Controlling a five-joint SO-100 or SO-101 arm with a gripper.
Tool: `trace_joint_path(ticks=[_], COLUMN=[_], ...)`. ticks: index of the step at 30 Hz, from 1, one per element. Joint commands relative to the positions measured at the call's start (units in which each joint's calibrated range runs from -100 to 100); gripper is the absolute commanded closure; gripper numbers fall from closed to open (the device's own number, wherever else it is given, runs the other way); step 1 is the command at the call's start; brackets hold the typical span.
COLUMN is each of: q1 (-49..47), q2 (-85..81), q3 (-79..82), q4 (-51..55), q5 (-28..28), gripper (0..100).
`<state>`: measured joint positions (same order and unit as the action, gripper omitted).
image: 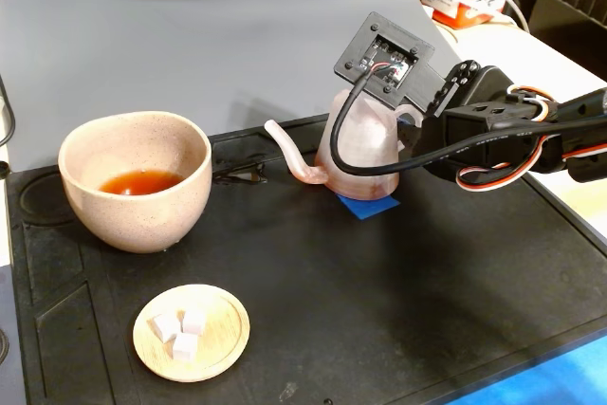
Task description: Pick up a kettle and pour liquid into a cup.
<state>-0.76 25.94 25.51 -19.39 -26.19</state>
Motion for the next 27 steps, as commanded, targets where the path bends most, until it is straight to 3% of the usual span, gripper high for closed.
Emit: trace_joint_path(ticks=[1, 21, 23, 27], q1=[-0.3, 3.2, 3.2, 3.2], q2=[-1.2, -14.5, -14.5, -14.6], q3=[0.1, 17.9, 18.0, 18.1], q4=[0.1, -0.5, 0.1, 0.2], q5=[-0.1, -0.5, -0.5, -0.5], gripper=[90, 89, 82, 81])
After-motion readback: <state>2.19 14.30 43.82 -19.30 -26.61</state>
